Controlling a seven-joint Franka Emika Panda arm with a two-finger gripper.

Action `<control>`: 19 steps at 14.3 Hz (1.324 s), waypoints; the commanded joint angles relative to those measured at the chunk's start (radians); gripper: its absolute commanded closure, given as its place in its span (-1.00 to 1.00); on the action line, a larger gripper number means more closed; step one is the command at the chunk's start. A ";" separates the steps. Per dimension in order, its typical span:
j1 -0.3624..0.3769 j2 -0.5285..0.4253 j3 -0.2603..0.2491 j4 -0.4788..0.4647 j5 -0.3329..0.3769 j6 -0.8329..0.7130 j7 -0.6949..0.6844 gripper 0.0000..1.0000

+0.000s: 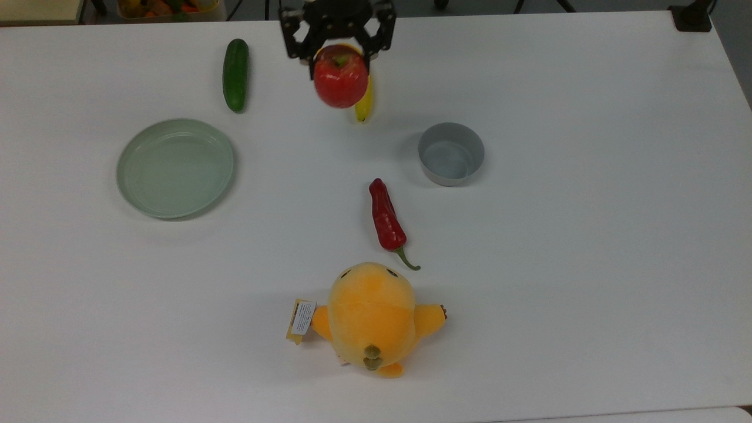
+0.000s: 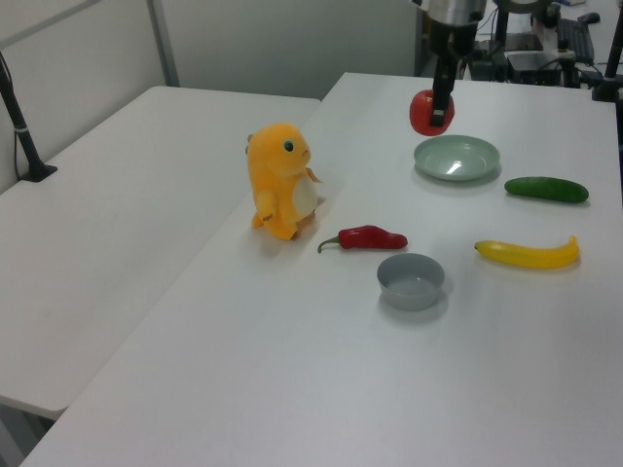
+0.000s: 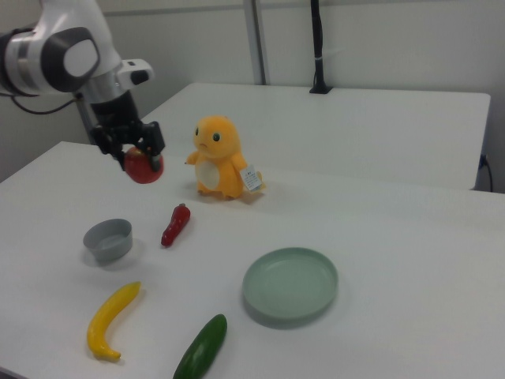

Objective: Put the red apple in the bowl
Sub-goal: 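Lift the apple and carry it over the grey bowl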

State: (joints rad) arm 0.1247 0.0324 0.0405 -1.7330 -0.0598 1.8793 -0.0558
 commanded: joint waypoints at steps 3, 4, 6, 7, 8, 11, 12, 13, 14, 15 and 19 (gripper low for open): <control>0.111 -0.048 -0.007 -0.086 0.050 -0.014 0.010 0.29; 0.125 -0.036 -0.007 -0.088 0.069 -0.014 0.010 0.28; 0.148 -0.010 -0.004 -0.088 0.078 -0.003 0.013 0.28; 0.153 0.009 0.010 -0.086 0.078 0.001 0.030 0.29; 0.153 0.029 0.031 -0.085 0.077 0.014 0.049 0.27; 0.154 0.086 0.064 -0.089 0.075 0.082 0.089 0.26; 0.164 0.107 0.065 -0.089 0.075 0.101 0.094 0.26; 0.176 0.132 0.065 -0.088 0.066 0.125 0.094 0.26; 0.182 0.155 0.067 -0.089 0.063 0.156 0.094 0.26; 0.184 0.178 0.067 -0.089 0.061 0.187 0.096 0.26; 0.188 0.238 0.070 -0.091 0.041 0.265 0.099 0.26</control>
State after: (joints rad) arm 0.3047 0.2401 0.1099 -1.8205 0.0017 2.0881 0.0234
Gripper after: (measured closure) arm 0.260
